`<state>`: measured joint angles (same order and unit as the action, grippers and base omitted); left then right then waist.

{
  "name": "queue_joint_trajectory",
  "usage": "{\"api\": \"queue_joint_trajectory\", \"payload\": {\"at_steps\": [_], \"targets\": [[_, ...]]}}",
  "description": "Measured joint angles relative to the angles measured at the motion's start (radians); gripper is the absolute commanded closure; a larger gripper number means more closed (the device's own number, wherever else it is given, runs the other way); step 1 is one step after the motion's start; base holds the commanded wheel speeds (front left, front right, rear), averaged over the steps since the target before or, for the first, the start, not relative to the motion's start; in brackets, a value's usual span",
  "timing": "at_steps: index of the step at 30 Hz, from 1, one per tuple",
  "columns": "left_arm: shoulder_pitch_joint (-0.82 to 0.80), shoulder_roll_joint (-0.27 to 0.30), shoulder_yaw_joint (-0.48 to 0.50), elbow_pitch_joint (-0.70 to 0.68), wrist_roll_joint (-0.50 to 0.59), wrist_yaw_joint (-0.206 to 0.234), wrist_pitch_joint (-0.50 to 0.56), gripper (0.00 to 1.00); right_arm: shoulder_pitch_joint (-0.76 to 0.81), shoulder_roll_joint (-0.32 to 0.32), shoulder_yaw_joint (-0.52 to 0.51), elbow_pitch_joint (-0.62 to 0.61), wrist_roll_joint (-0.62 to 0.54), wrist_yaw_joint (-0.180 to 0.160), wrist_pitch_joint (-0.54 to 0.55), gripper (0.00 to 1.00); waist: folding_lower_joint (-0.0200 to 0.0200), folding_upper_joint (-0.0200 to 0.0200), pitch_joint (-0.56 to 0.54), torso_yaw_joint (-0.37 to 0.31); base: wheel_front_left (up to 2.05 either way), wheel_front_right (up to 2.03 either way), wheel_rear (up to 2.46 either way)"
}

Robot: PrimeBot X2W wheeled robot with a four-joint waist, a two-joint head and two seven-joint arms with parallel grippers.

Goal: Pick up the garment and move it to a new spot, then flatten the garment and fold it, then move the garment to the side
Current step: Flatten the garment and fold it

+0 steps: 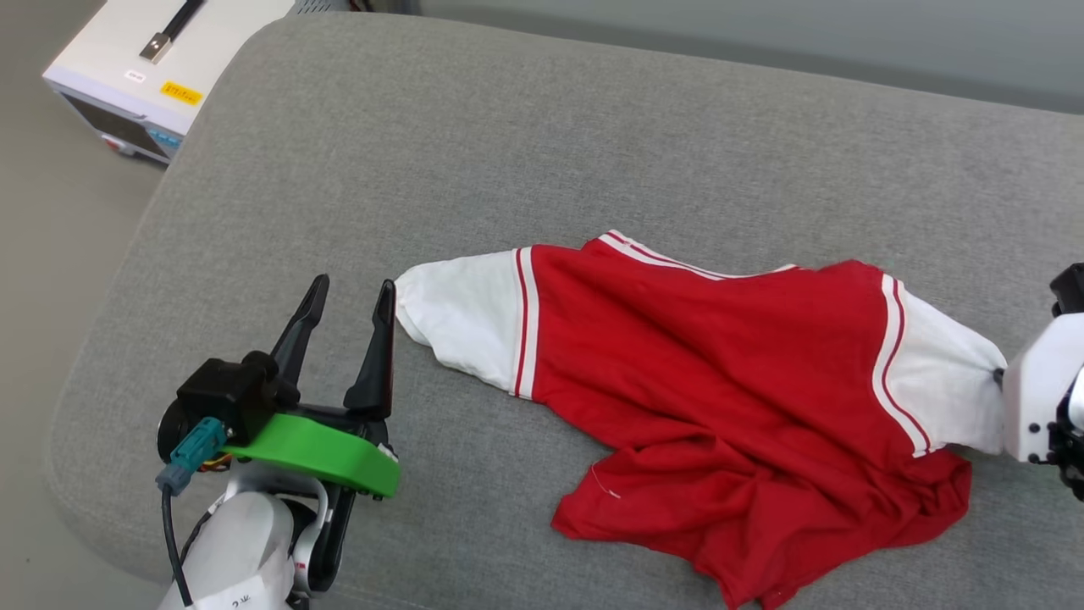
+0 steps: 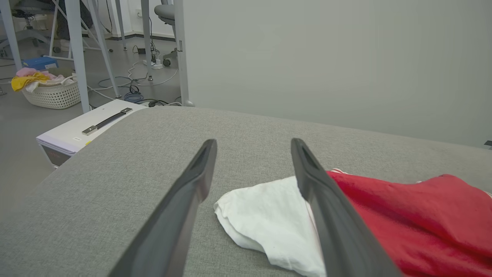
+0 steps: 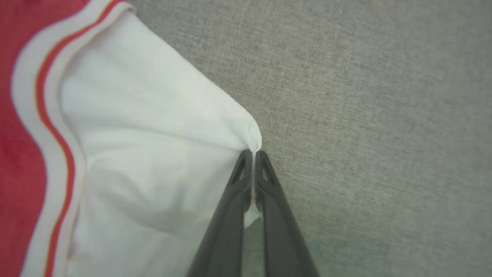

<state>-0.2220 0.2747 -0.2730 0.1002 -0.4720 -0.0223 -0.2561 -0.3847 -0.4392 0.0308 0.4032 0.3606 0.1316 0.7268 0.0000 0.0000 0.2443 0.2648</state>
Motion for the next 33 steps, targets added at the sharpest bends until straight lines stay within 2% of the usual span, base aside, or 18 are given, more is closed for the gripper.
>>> {"api": "queue_joint_trajectory", "payload": {"at_steps": [8, 15, 16, 17, 20, 25, 30, 33], "targets": [[0.006, 0.004, 0.003, 0.016, -0.003, -0.001, 0.001, 0.00, 0.044, -0.106, -0.002, -0.002, 0.013, 0.000, -0.032, 1.00, 0.0000, 0.0000, -0.028, -0.044, 0.00, 0.00, 0.00], [0.006, 0.005, 0.000, 0.023, -0.009, -0.002, 0.010, 0.00, 0.042, -0.127, 0.024, 0.034, -0.008, 0.000, -0.104, 1.00, 0.0000, 0.0000, -0.030, -0.079, 0.00, 0.00, 0.00], [0.005, 0.005, -0.002, 0.027, -0.011, -0.005, 0.011, 0.00, 0.039, -0.123, 0.025, 0.046, -0.009, 0.000, -0.117, 0.65, 0.0000, 0.0000, -0.030, -0.083, 0.00, 0.00, 0.00], [0.005, 0.005, -0.003, 0.030, -0.012, -0.006, 0.011, 0.00, 0.035, -0.116, 0.023, 0.053, -0.009, 0.000, -0.130, 0.00, 0.0000, 0.0000, -0.030, -0.086, 0.00, 0.00, 0.00], [0.005, 0.007, -0.006, 0.046, -0.015, -0.009, 0.020, 0.00, 0.023, -0.093, 0.026, 0.060, -0.010, 0.000, -0.196, 0.00, 0.0000, 0.0000, -0.035, -0.098, 0.00, 0.00, 0.00], [0.005, 0.016, 0.003, 0.064, -0.031, -0.009, 0.030, 0.00, 0.016, -0.071, 0.001, 0.006, -0.010, 0.000, -0.379, 0.00, 0.0000, 0.0000, -0.057, -0.121, 0.00, 0.00, 0.00], [0.003, 0.046, 0.014, 0.062, -0.038, -0.009, 0.057, 0.00, 0.084, -0.012, -0.052, -0.144, -0.004, 0.000, -0.551, 0.00, 0.0000, 0.0000, -0.074, -0.160, 0.00, 0.00, 0.00], [-0.016, 0.077, 0.009, 0.060, -0.048, -0.018, 0.127, 0.00, 0.158, 0.046, -0.088, -0.243, -0.006, 0.000, -0.613, 0.00, 0.0000, 0.0000, -0.077, -0.191, 0.00, 0.00, 0.00]]}}
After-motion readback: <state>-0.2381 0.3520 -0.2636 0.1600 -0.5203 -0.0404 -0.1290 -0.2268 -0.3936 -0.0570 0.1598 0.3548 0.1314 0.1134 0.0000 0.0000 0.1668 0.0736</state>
